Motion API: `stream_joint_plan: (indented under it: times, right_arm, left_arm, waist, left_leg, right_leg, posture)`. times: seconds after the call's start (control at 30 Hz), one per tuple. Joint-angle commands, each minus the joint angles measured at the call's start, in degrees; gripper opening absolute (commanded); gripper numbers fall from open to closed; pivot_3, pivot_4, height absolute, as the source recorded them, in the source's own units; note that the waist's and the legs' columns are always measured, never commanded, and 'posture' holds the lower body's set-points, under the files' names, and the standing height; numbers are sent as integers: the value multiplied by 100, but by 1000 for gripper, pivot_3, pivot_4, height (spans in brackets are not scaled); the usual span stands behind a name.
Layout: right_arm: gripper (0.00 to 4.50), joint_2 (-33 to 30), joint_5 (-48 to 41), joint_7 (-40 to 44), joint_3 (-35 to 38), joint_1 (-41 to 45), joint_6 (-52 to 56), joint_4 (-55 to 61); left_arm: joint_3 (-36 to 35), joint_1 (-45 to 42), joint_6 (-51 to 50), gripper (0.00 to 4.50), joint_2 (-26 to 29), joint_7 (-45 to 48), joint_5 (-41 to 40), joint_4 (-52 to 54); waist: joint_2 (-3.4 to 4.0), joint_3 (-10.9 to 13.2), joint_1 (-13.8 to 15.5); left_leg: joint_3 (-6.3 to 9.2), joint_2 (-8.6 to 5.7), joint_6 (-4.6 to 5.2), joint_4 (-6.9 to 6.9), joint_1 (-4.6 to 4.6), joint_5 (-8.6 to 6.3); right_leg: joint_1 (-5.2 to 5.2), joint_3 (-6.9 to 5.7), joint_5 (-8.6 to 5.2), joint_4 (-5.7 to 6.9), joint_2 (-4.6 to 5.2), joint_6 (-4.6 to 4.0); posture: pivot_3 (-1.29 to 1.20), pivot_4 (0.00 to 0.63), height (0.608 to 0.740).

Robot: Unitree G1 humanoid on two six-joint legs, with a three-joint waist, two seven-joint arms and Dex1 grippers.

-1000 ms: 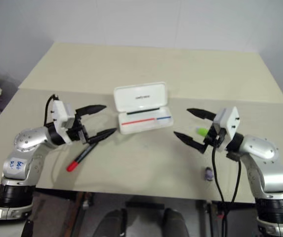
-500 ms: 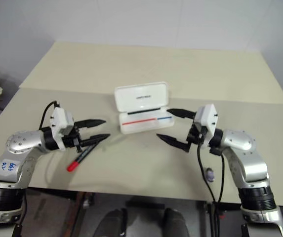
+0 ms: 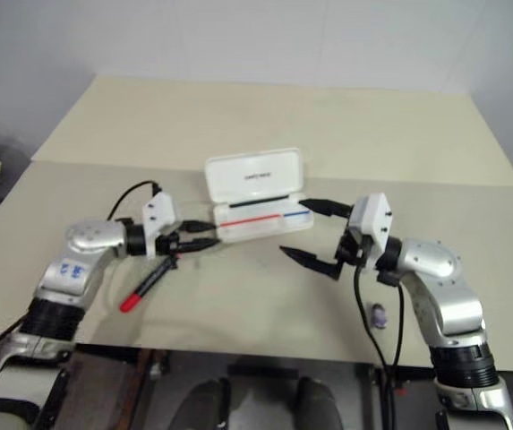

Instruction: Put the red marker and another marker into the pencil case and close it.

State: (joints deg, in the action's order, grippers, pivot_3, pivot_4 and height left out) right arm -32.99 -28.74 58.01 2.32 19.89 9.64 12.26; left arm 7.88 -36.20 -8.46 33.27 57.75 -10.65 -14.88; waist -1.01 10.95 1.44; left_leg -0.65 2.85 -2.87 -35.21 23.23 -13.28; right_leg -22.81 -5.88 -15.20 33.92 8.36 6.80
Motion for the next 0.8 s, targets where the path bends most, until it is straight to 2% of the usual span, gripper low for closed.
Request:
stream_joint_plan:
  times: [0.03,0.5,0.8]
  right_arm:
    - [4500,8,-120,-90,87,-8,44,338]
    - [4500,179,-83,-432,87,-26,12,575]
    - [4500,217,-36,-464,75,158,-49,516]
  left_arm:
    - [131,-378,337,1452,-93,101,270,-442]
    - [370,-988,730,1452,-320,399,764,-1484]
    - [831,-1399,788,1452,-468,493,1371,-2032]
  waist:
    - [0,0,1]
    - [-1,1,8]
    - [-1,1,4]
  left_leg:
    - [-2,0,-1,0,0,0]
    - [-2,0,0,-2,0,0]
    - [-3,0,1,-11,-1,0]
  right_leg:
    - [0,1,0,0,0,1]
    - [0,2,1,4,0,2]
    - [1,5,2,10,0,3]
  posture:
    - [0,150,740]
    - [0,150,740]
    - [0,150,740]
